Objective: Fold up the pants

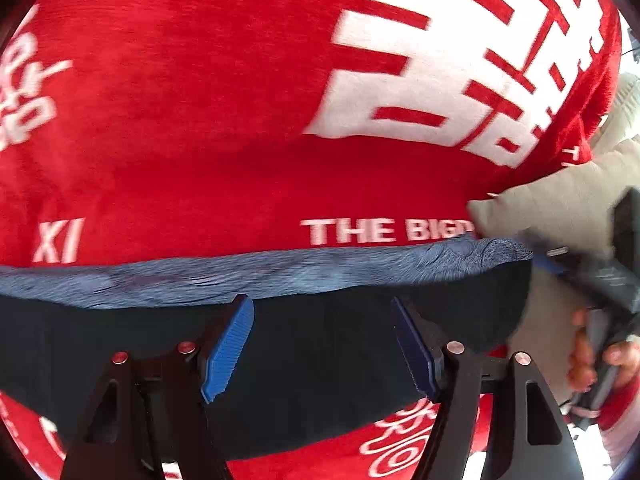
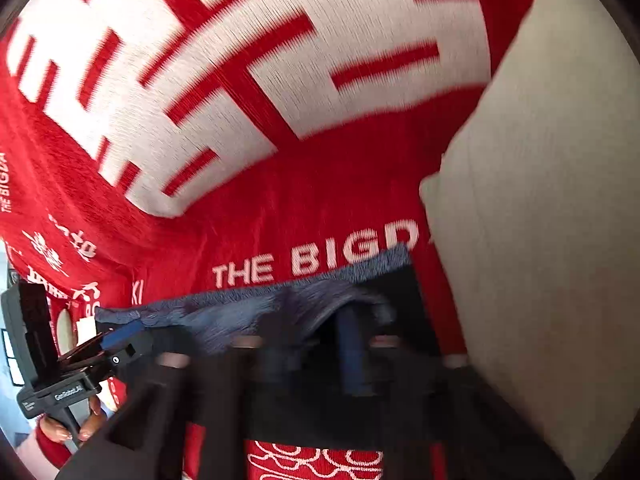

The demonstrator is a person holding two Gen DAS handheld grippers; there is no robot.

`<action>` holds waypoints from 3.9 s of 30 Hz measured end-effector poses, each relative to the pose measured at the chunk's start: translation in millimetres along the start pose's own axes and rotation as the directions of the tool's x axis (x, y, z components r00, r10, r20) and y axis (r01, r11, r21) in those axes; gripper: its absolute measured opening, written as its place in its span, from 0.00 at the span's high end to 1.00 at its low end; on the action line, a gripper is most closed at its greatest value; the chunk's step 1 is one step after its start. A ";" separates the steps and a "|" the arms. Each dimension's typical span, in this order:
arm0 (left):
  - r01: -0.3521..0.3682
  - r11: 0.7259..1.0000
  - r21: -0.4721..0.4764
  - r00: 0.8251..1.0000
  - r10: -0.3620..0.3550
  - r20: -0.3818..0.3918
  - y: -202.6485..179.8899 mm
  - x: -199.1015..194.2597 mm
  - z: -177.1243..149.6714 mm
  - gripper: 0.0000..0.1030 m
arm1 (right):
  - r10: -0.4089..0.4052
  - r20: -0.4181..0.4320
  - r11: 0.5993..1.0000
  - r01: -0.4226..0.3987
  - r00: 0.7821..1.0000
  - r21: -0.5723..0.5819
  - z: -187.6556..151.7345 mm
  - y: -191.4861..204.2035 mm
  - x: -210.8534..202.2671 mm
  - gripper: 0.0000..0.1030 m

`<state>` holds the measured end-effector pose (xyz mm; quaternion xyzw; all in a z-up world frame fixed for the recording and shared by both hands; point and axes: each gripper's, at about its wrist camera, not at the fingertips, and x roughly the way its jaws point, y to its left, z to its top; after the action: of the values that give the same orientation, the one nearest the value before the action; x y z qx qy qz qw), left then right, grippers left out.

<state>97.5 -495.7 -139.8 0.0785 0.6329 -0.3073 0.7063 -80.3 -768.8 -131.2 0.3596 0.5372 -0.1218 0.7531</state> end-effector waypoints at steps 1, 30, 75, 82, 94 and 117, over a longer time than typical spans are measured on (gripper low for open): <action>-0.027 1.000 0.004 1.000 0.027 0.001 3.5 -0.5 -3.1 0.31 | -0.003 0.039 1.000 0.003 0.999 -0.008 -0.5 2.7 -10.1 0.24; -0.426 0.887 -0.179 0.903 0.430 -0.021 158.3 -2.9 -34.4 0.27 | -0.222 -0.041 0.974 0.220 0.974 -0.050 -46.5 3.6 17.2 0.50; -0.381 0.923 0.047 0.924 0.381 0.021 324.6 -16.1 -134.1 0.26 | 0.317 -0.076 0.933 -0.296 0.945 0.205 -262.6 274.9 143.5 0.92; -0.367 0.929 0.046 0.930 0.367 0.020 313.5 -31.9 -127.7 0.24 | 0.267 -0.205 0.952 -0.225 0.942 0.207 -278.0 259.3 148.9 0.86; -0.329 0.944 -0.006 0.940 0.328 0.098 249.9 13.2 -32.6 0.24 | 0.011 0.040 0.987 -0.004 0.999 -0.159 -124.2 270.9 138.2 0.78; -0.300 0.950 0.088 0.954 0.301 0.004 129.3 16.7 -106.6 0.06 | -0.284 0.073 0.954 0.273 0.956 0.126 -166.7 92.2 25.0 0.56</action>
<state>76.5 -344.6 -211.4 0.2063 0.6027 -0.2235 0.7377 -138.3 -586.0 -143.1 0.3168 0.5401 -0.2736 0.7301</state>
